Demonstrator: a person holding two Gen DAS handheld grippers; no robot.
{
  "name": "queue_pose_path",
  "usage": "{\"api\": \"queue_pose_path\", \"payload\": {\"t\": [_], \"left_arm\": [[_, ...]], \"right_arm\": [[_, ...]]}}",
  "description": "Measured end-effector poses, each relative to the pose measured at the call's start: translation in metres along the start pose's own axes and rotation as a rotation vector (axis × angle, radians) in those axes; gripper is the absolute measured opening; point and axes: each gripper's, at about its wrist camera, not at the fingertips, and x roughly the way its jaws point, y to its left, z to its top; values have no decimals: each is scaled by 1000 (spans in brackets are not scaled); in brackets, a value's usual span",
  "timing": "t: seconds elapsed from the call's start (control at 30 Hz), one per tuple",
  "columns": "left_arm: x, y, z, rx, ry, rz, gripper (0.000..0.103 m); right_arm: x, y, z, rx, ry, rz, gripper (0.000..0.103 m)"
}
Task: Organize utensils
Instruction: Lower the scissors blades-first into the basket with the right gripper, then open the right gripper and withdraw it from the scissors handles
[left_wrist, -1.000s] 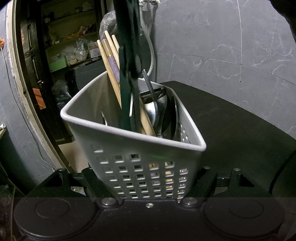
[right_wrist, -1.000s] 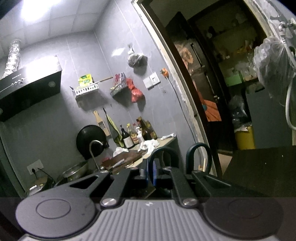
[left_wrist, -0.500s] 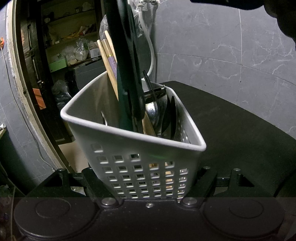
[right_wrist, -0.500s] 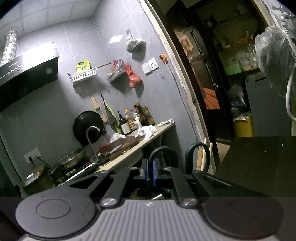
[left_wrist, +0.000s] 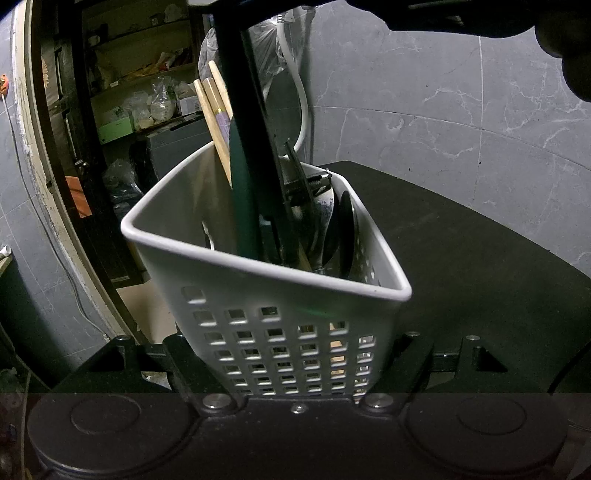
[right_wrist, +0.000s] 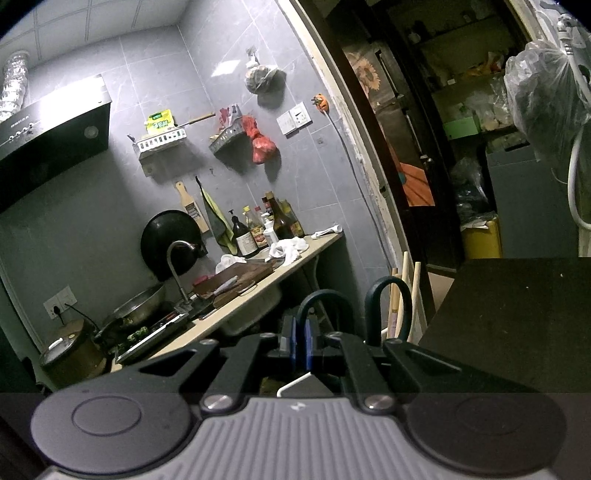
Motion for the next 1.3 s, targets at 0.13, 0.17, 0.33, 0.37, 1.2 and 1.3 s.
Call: {"api": "queue_pose_path", "payload": {"t": [0.13, 0.17, 0.33, 0.37, 1.2, 1.3], "left_arm": [[0, 0, 0, 0, 0, 0, 78], [0, 0, 0, 0, 0, 0, 78], [1, 0, 0, 0, 0, 0, 78], [1, 1, 1, 0, 0, 0, 78], [3, 1, 2, -1, -2, 1, 78], [2, 1, 1, 0, -2, 0, 78]], "right_arm": [[0, 0, -1, 4, -4, -8, 7], [0, -1, -1, 5, -5, -10, 7], [-1, -2, -2, 10, -8, -13, 9], [-1, -2, -2, 9, -8, -14, 9], [-23, -11, -14, 39, -56, -87, 55], [-32, -14, -18, 53, -72, -123, 68]]}}
